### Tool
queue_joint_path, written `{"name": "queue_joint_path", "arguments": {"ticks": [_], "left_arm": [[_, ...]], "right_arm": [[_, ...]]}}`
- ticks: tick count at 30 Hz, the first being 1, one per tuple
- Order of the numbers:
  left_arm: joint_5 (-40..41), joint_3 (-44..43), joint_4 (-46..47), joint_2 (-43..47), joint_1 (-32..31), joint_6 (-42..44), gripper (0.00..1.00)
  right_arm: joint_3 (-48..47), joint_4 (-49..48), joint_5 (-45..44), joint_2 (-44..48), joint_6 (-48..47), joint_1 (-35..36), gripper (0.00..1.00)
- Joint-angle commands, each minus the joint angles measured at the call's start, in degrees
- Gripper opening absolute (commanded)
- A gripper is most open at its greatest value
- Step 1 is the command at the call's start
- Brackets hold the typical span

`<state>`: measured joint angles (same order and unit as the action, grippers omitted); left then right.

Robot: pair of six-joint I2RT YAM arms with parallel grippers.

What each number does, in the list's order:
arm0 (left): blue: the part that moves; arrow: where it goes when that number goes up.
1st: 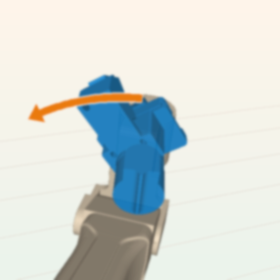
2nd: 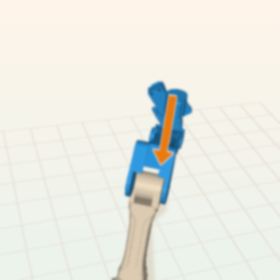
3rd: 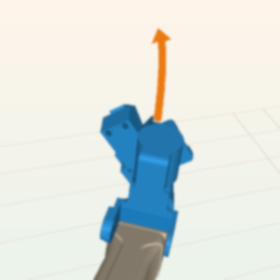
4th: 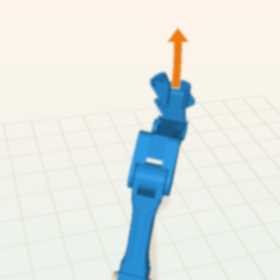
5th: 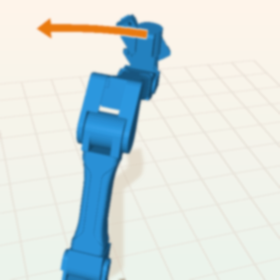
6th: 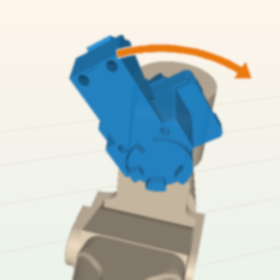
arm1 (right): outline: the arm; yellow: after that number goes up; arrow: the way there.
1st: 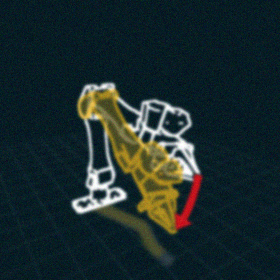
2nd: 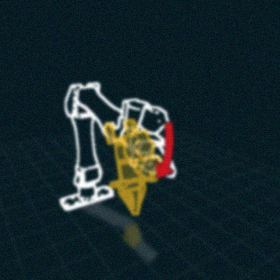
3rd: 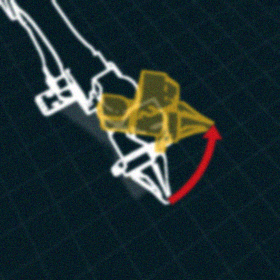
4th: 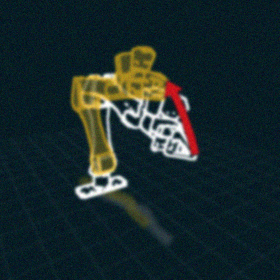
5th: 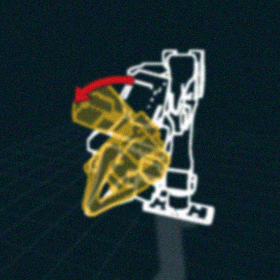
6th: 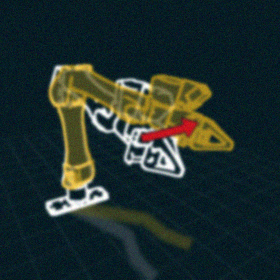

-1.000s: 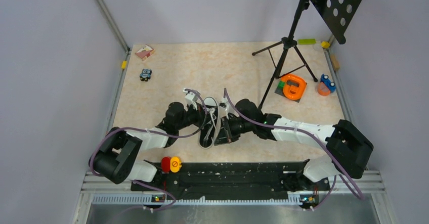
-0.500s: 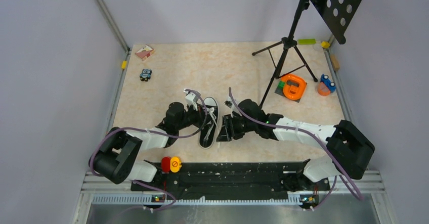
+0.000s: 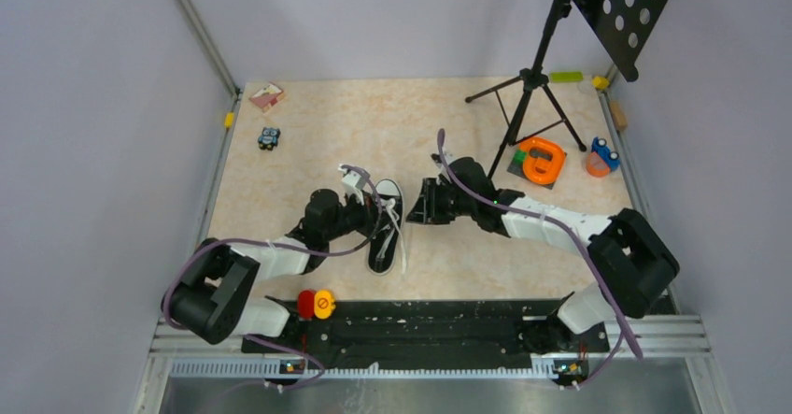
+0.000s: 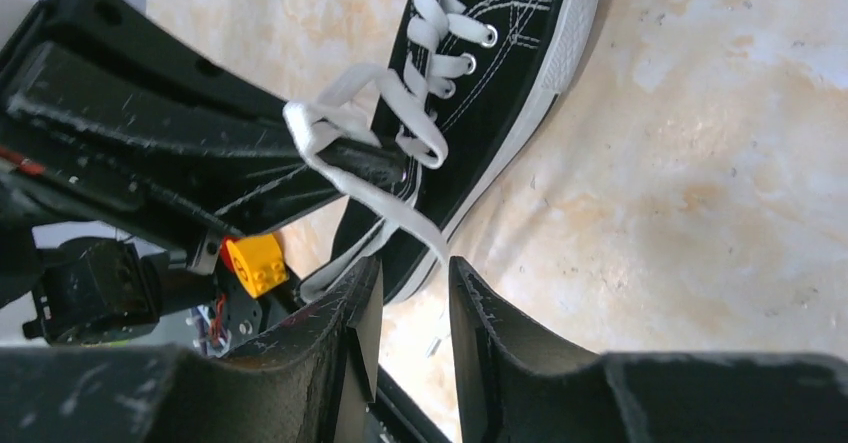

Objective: Tie the shoes
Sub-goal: Wrap the shoelace around the shoelace.

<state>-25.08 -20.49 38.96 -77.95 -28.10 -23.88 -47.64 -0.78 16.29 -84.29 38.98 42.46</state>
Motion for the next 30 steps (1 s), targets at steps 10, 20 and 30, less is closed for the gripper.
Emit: {"name": "queue_joint_path", "arguments": {"ticks": [10,20,30], "left_arm": [[0.47,0.47,-0.89,2.95,0.27,2.30,0.00],[0.21,0.59,0.28,2.15,0.25,1.85,0.00],[1.64,0.02,-0.61,3.22,0.28,3.18,0.00]], "right_arm": [[-6.82,-3.62,-0.14,-9.26,-1.06,-0.09,0.33],[-6.35,-3.62,-1.08,-9.34,-1.87,-0.22,0.35],[-5.36,-2.63,-1.35,-7.30,-2.93,-1.12,0.39]]}}
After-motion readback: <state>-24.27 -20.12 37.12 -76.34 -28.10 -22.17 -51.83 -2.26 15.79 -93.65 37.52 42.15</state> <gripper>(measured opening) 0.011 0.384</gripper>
